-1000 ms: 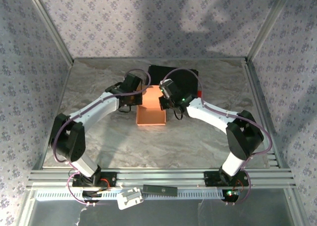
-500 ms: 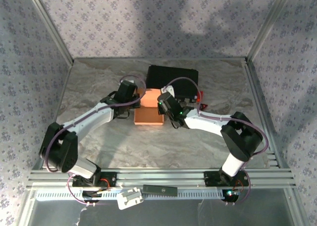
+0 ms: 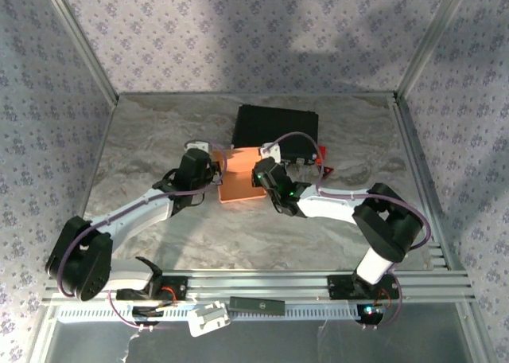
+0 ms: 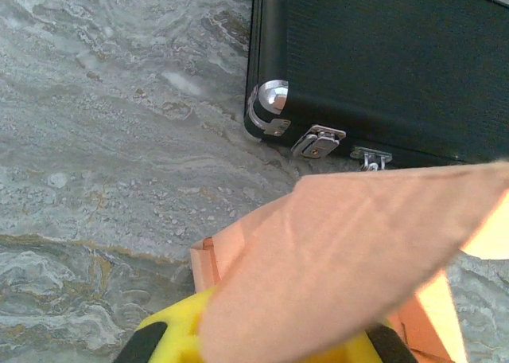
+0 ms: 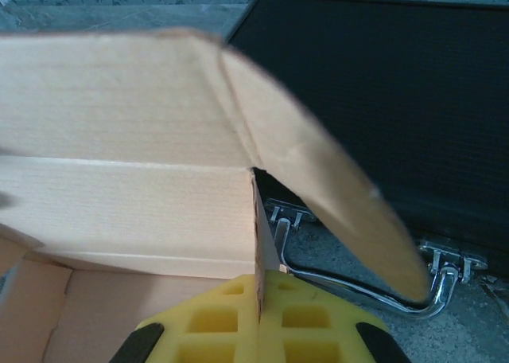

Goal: Fold the paper box

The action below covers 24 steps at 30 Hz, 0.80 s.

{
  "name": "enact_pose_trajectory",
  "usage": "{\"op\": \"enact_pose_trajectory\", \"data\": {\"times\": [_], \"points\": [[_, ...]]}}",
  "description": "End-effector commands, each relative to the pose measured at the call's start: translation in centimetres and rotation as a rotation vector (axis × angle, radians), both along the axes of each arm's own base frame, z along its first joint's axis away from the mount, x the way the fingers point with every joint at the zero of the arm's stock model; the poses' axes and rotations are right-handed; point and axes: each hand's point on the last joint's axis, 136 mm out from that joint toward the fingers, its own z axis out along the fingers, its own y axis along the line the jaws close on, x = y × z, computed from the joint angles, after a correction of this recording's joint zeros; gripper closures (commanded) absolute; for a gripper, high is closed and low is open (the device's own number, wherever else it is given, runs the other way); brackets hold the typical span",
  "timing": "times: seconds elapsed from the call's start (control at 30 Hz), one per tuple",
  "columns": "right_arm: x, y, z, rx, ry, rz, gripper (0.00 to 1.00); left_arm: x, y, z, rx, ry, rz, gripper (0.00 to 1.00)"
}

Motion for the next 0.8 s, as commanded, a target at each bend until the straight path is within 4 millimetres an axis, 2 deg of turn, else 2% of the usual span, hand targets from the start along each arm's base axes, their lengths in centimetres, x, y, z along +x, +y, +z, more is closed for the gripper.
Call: {"op": "enact_pose_trajectory", "data": {"times": [0.0,0.13,0.33,0.77], "points": [[-0.9,1.7,0.3,0.039,-0.03,0.023,1.0,-0.3,-2.7,2.7,-0.127,-0.08,-0.073,1.0],[-1.4,1.9,0.0,0.034,-0.064,0.034,1.0,-1.0,-3.1,2.3,-0.126,-0.087,-0.082,1.0],[-1.6,2.5,-1.1,0.01,-0.085,0.062,1.0,-1.8,-2.5,2.0,-0.125,-0.116,-0.073,0.99],[-3.1,1.9,-2.9,0.001,-0.114,0.067,1.0,-3.7,-2.7,0.1,-0.146,-0.166,-0.078,0.97]]}}
